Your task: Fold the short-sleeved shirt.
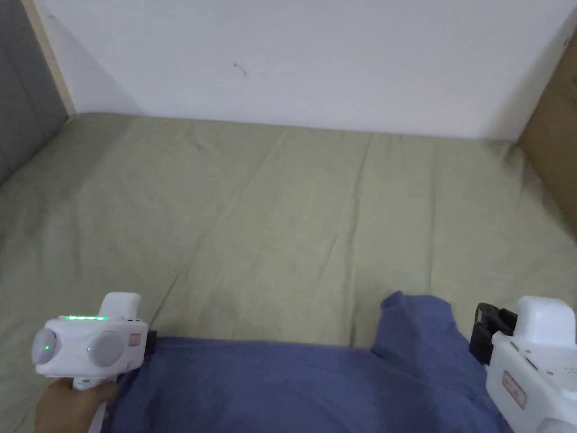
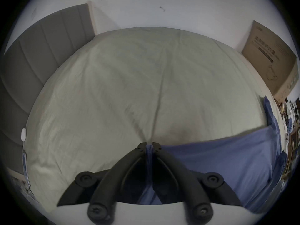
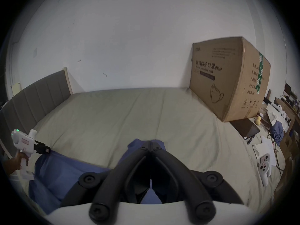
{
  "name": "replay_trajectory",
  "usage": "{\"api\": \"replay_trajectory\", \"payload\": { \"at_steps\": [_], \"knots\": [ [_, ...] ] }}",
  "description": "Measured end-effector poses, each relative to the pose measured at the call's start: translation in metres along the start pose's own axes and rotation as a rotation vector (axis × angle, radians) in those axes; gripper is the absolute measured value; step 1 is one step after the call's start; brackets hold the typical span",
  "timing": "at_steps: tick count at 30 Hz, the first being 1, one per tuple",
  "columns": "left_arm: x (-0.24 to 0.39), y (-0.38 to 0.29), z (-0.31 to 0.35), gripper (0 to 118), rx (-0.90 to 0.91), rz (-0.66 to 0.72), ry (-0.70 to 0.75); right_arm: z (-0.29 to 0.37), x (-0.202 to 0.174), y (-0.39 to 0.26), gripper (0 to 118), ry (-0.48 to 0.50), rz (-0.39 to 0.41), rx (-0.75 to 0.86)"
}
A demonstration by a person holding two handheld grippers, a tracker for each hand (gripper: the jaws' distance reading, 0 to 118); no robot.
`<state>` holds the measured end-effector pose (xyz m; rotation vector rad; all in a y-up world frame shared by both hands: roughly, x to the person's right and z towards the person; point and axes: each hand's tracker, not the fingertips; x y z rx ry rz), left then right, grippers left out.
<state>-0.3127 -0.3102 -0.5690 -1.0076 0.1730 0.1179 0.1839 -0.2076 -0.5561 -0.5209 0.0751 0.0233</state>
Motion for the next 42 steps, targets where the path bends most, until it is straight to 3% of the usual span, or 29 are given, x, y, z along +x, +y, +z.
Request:
{"api": "replay_trajectory", "payload": {
  "at_steps": [1,2,6,7,8,12,13,14,15,17,19,20,21,30,34,42],
  "knots": [
    [0.001,0.000,0.003,4,0.009,-0.014,-0.002,-0.009,0.004,0.000,0,-0.006,-0.008,-0.018],
    [0.002,-0.001,0.009,4,0.028,-0.026,-0.011,-0.023,0.010,0.000,11,-0.002,-0.013,-0.053],
    [0.000,-0.002,0.050,4,0.135,-0.008,-0.068,-0.079,0.026,-0.009,104,0.011,-0.042,-0.221],
    [0.000,-0.002,0.060,4,0.147,-0.017,-0.069,-0.095,0.029,-0.014,113,0.005,-0.041,-0.268],
    [0.000,-0.003,0.067,4,0.158,-0.027,-0.072,-0.107,0.031,-0.017,115,0.004,-0.046,-0.298],
    [-0.003,-0.003,0.085,4,0.181,-0.045,-0.076,-0.159,0.039,-0.039,114,-0.015,-0.054,-0.435],
    [-0.003,-0.002,0.087,4,0.181,-0.045,-0.077,-0.167,0.041,-0.043,112,-0.032,-0.087,-0.475],
    [-0.003,-0.003,0.087,4,0.181,-0.046,-0.076,-0.173,0.042,-0.048,106,-0.037,-0.106,-0.510],
    [-0.004,-0.004,0.088,4,0.180,-0.044,-0.074,-0.174,0.041,-0.051,91,-0.035,-0.098,-0.521],
    [-0.003,-0.006,0.088,4,0.177,-0.036,-0.073,-0.167,0.037,-0.055,83,-0.077,-0.031,-0.484],
    [-0.005,-0.009,0.088,4,0.166,-0.027,-0.075,-0.156,0.034,-0.050,38,-0.032,-0.032,-0.465],
    [-0.005,-0.011,0.088,4,0.162,-0.024,-0.075,-0.151,0.032,-0.048,10,-0.028,-0.015,-0.459],
    [-0.005,-0.012,0.087,4,0.159,-0.019,-0.073,-0.145,0.031,-0.046,0,-0.003,0.009,-0.447],
    [-0.009,-0.034,0.132,4,0.189,0.042,-0.069,-0.024,0.036,-0.008,0,0.101,-0.014,-0.215],
    [-0.015,-0.052,0.163,4,0.215,0.053,-0.057,0.048,0.050,-0.003,0,0.171,-0.069,-0.133],
    [-0.030,-0.118,0.208,4,0.203,0.096,-0.051,0.158,0.070,-0.047,0,0.226,-0.116,-0.085]
  ]
}}
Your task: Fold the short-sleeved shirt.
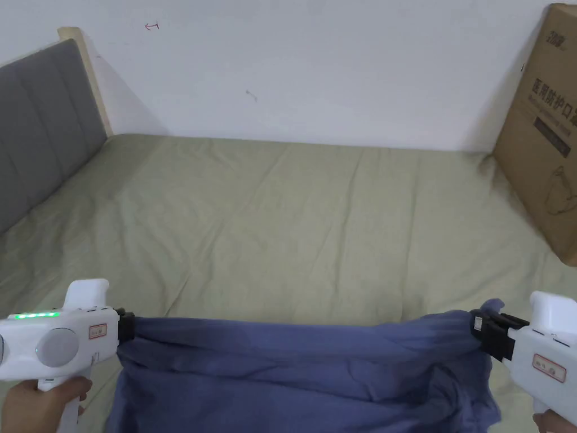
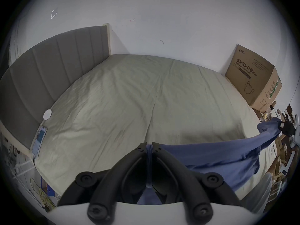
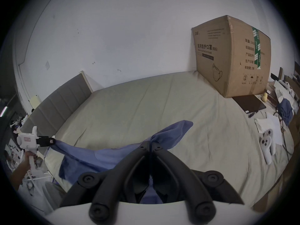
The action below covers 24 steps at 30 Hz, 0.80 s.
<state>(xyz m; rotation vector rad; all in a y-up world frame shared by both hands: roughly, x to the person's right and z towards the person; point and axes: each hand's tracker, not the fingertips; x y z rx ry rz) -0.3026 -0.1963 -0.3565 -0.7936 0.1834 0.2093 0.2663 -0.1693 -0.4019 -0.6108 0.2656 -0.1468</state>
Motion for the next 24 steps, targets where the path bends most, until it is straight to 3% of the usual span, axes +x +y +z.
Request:
{"api": "replay_trajectory", "payload": {
  "at_steps": [8,13,19,20,23,24],
  "knots": [
    [-0.013,-0.087,-0.009,4,-0.110,0.046,0.019,0.002,0.003,-0.090,0,-0.082,0.015,-0.131],
    [-0.016,-0.124,-0.020,4,-0.155,0.062,0.041,-0.017,0.015,-0.135,1,-0.148,-0.059,-0.255],
    [-0.016,-0.125,-0.013,7,-0.139,0.090,0.035,-0.015,0.021,-0.142,1,-0.156,-0.141,-0.270],
    [-0.016,-0.121,-0.011,13,-0.147,0.099,0.028,-0.010,0.019,-0.137,9,-0.158,-0.139,-0.262],
    [-0.012,-0.106,0.013,81,-0.080,0.146,-0.005,0.004,0.011,-0.113,86,-0.154,-0.099,-0.195],
    [-0.010,-0.098,0.024,92,-0.019,0.150,-0.023,0.010,0.006,-0.102,107,-0.146,-0.077,-0.159]
  ]
}}
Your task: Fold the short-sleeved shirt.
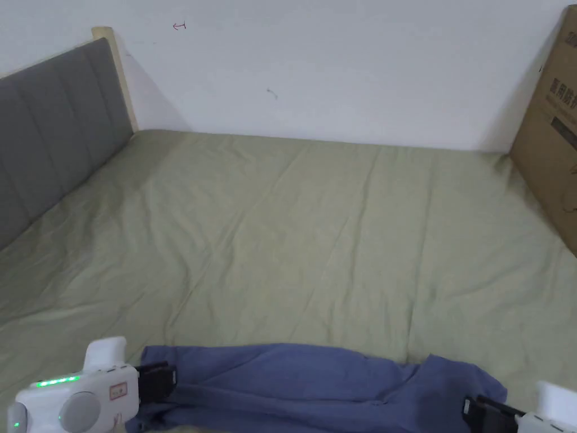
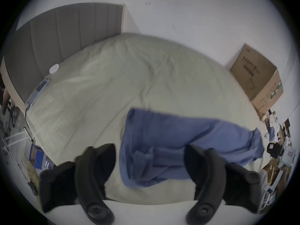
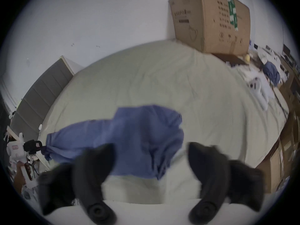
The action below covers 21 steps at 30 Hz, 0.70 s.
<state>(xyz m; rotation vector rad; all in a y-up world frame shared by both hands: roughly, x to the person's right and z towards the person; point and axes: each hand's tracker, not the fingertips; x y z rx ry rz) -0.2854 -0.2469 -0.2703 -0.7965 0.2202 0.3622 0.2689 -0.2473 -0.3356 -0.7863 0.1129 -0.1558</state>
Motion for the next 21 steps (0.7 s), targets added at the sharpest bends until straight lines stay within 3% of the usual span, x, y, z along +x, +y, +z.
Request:
{"api": "replay_trajectory", "payload": {
  "at_steps": [1,9,13,16,17,18,19,20,21],
  "knots": [
    [0.003,0.007,0.010,92,0.052,0.004,-0.022,0.008,-0.005,0.009,112,0.011,0.017,0.050],
    [0.068,0.077,0.095,92,0.465,-0.081,-0.092,0.093,-0.088,0.092,112,0.069,0.176,0.483],
    [0.102,0.085,0.119,92,0.678,-0.123,-0.044,0.117,-0.124,0.106,112,0.028,0.236,0.648],
    [0.115,0.084,0.124,90,0.742,-0.163,-0.044,0.126,-0.142,0.108,111,-0.031,0.283,0.707],
    [0.120,0.083,0.125,85,0.765,-0.178,-0.037,0.128,-0.146,0.108,107,-0.037,0.281,0.722],
    [0.124,0.081,0.125,69,0.785,-0.193,-0.023,0.130,-0.148,0.107,96,-0.033,0.281,0.725],
    [0.127,0.078,0.126,55,0.799,-0.208,-0.014,0.132,-0.151,0.107,76,-0.032,0.280,0.724],
    [0.128,0.076,0.126,46,0.805,-0.216,-0.019,0.130,-0.148,0.107,76,-0.030,0.282,0.726],
    [0.129,0.076,0.127,46,0.802,-0.223,-0.032,0.130,-0.148,0.106,67,-0.026,0.284,0.728]
  ]
}}
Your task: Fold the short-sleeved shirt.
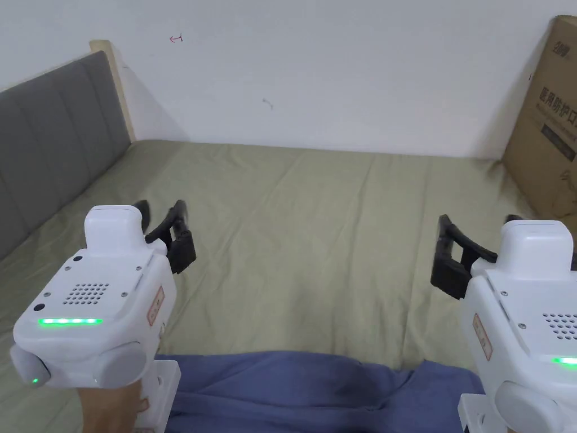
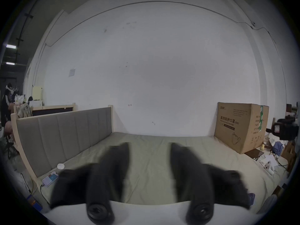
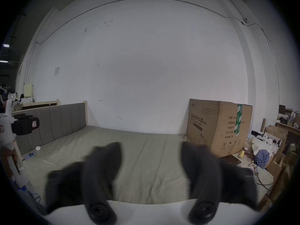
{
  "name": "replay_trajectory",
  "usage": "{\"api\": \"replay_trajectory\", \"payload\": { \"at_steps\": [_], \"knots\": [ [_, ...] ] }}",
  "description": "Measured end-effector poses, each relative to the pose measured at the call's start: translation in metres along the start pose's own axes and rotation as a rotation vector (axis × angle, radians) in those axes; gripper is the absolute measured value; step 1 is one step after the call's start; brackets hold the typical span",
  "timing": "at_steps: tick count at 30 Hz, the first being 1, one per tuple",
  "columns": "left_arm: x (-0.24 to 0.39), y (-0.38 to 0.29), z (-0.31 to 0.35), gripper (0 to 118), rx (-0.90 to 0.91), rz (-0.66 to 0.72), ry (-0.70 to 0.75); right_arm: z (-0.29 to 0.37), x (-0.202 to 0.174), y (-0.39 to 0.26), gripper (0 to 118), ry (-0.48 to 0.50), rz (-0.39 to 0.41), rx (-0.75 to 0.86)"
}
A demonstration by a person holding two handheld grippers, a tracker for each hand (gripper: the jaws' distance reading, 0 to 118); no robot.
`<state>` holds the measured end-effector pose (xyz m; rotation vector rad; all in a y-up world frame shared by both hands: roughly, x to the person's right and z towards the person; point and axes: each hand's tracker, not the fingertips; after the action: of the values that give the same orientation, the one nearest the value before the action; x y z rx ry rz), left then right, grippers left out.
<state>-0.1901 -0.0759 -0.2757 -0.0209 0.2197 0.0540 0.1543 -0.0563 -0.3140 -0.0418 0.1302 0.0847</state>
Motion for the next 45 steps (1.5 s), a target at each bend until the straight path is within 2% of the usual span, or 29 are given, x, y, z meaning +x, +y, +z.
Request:
{"api": "replay_trajectory", "payload": {
  "at_steps": [1,2,3,11,14,16,21,22,23,25,26,27,35,37,40,44,45],
  "knots": [
    [0.000,0.000,-0.001,19,-0.010,0.004,-0.026,0.000,0.000,0.000,41,0.004,-0.002,-0.003],
    [0.000,0.000,-0.003,0,-0.033,0.012,-0.060,-0.001,-0.001,-0.001,14,0.001,-0.004,-0.006],
    [-0.002,0.000,-0.005,0,-0.053,0.025,-0.085,-0.001,-0.002,-0.002,0,-0.024,-0.006,-0.003],
    [-0.014,-0.010,-0.019,0,-0.154,0.043,-0.121,-0.007,0.000,-0.005,0,0.007,-0.027,-0.023],
    [-0.037,-0.018,-0.034,0,-0.306,0.142,-0.190,-0.010,-0.002,-0.006,0,0.024,-0.019,-0.032],
    [-0.063,-0.033,-0.047,0,-0.437,0.283,-0.295,-0.014,-0.004,-0.009,0,0.039,-0.021,-0.039],
    [-0.111,-0.074,-0.051,0,-0.583,0.378,-0.263,-0.021,-0.013,-0.015,0,0.056,-0.009,-0.060],
    [-0.121,-0.084,-0.051,4,-0.621,0.388,-0.268,-0.023,-0.015,-0.016,0,0.060,-0.007,-0.067],
    [-0.131,-0.093,-0.050,15,-0.654,0.409,-0.261,-0.026,-0.017,-0.017,0,0.063,-0.007,-0.073],
    [-0.150,-0.111,-0.050,70,-0.709,0.471,-0.233,-0.031,-0.021,-0.020,0,0.067,-0.005,-0.086],
    [-0.159,-0.121,-0.052,89,-0.750,0.501,-0.213,-0.033,-0.023,-0.021,0,0.068,-0.004,-0.092],
    [-0.167,-0.132,-0.055,98,-0.803,0.529,-0.198,-0.037,-0.024,-0.025,0,0.070,-0.005,-0.099],
    [-0.198,-0.206,-0.066,97,-0.998,0.630,-0.130,-0.050,-0.031,-0.041,0,0.083,0.012,-0.163],
    [-0.195,-0.216,-0.068,89,-1.006,0.615,-0.136,-0.052,-0.030,-0.044,0,0.083,0.020,-0.173],
    [-0.184,-0.229,-0.070,50,-1.025,0.578,-0.131,-0.053,-0.026,-0.046,0,0.077,0.027,-0.181],
    [-0.164,-0.236,-0.070,16,-1.028,0.527,-0.130,-0.051,-0.018,-0.046,0,0.062,0.023,-0.185],
    [-0.161,-0.237,-0.072,12,-1.031,0.529,-0.138,-0.050,-0.016,-0.047,0,0.059,0.023,-0.185]
  ]
}}
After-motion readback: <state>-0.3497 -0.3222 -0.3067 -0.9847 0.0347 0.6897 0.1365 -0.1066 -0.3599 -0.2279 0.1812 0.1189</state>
